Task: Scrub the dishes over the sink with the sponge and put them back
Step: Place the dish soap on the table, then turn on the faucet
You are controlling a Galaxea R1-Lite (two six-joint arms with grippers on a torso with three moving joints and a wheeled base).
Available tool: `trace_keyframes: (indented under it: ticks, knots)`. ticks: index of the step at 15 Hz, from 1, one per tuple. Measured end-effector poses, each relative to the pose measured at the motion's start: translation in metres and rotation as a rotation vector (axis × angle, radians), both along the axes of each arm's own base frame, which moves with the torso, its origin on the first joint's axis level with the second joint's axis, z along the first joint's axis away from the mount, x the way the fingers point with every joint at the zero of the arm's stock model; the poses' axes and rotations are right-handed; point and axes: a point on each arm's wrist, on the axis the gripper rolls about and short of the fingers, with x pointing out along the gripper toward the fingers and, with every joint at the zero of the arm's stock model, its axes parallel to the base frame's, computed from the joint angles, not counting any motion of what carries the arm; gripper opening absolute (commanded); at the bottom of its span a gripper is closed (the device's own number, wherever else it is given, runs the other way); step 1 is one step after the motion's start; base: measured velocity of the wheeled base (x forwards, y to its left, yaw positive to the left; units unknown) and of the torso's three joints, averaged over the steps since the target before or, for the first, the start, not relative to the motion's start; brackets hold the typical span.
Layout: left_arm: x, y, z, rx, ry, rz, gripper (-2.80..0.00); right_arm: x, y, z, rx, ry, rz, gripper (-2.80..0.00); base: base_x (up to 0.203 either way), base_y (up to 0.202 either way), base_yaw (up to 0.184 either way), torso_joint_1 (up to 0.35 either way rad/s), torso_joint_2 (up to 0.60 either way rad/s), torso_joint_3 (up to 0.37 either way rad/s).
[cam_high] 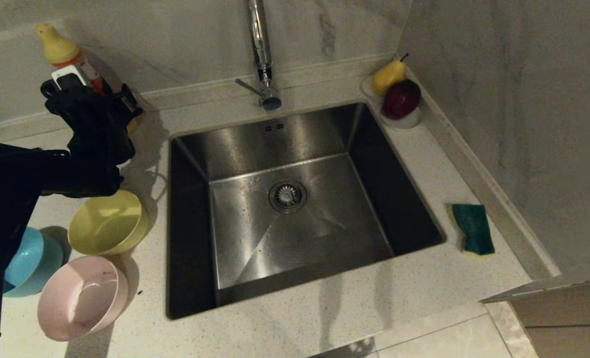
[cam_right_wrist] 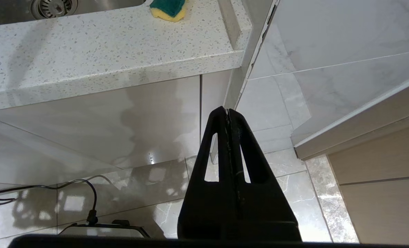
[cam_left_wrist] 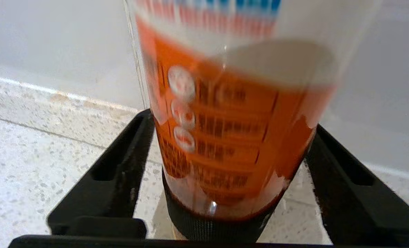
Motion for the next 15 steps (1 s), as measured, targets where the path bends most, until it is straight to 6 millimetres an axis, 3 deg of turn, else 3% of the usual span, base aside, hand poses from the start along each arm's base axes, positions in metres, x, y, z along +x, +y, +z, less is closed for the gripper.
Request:
trace_keyframes:
  ticks: [8, 12, 15]
  knots:
    - [-0.054, -0.009, 0.065, 0.019, -0.062, -0.012, 0.00, 0.000, 0.000, 0.000, 0.000, 0.000, 0.000, -2.80, 0.000, 0.000, 0.000, 0.000, 0.00, 0.000]
    - [-0.098, -0.014, 0.110, 0.035, -0.067, -0.002, 0.00, 0.000, 0.000, 0.000, 0.000, 0.000, 0.000, -2.80, 0.000, 0.000, 0.000, 0.000, 0.00, 0.000]
    - [-0.143, -0.017, 0.148, 0.060, -0.085, 0.016, 0.00, 0.000, 0.000, 0.000, 0.000, 0.000, 0.000, -2.80, 0.000, 0.000, 0.000, 0.000, 0.00, 0.000]
